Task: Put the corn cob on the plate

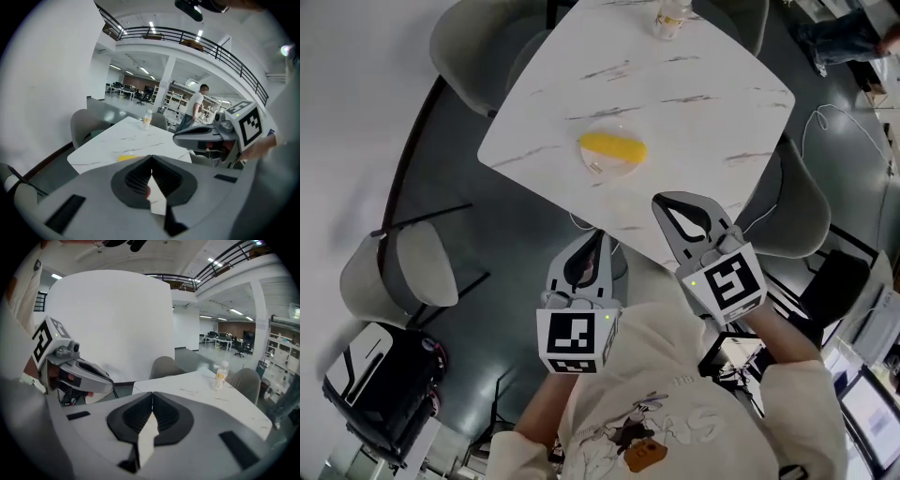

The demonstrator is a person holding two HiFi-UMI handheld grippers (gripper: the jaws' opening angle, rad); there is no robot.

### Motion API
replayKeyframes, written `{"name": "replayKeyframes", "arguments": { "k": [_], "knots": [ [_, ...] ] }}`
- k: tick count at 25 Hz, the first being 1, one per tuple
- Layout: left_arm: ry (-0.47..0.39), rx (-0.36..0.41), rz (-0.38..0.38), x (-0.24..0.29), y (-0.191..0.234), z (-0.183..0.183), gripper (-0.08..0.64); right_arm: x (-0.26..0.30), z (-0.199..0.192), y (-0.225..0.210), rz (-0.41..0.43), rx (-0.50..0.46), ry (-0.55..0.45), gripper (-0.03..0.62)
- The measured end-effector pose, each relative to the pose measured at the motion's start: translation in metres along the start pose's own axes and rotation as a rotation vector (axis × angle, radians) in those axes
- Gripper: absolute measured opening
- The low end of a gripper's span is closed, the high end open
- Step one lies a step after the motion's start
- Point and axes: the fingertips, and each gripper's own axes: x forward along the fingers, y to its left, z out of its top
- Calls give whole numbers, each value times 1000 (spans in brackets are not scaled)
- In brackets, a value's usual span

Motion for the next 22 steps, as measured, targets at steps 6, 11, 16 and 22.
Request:
{"name": "replayKeyframes", "arguments": {
  "k": [6,11,16,22],
  "knots": [
    [-51,1,-26,-26,-12,22,11,-51,60,27,-51,22,-165,6],
    [-85,-3,-56,-58,-23,34,11,-80,80,46,-84,55,-199,6],
    [-100,-27,-47,-81,-18,29,11,-94,98,62,-142,48,-256,6],
    [-120,-10,-62,-93,-23,27,11,-104,85,68,-214,88,-249,5]
  ]
}}
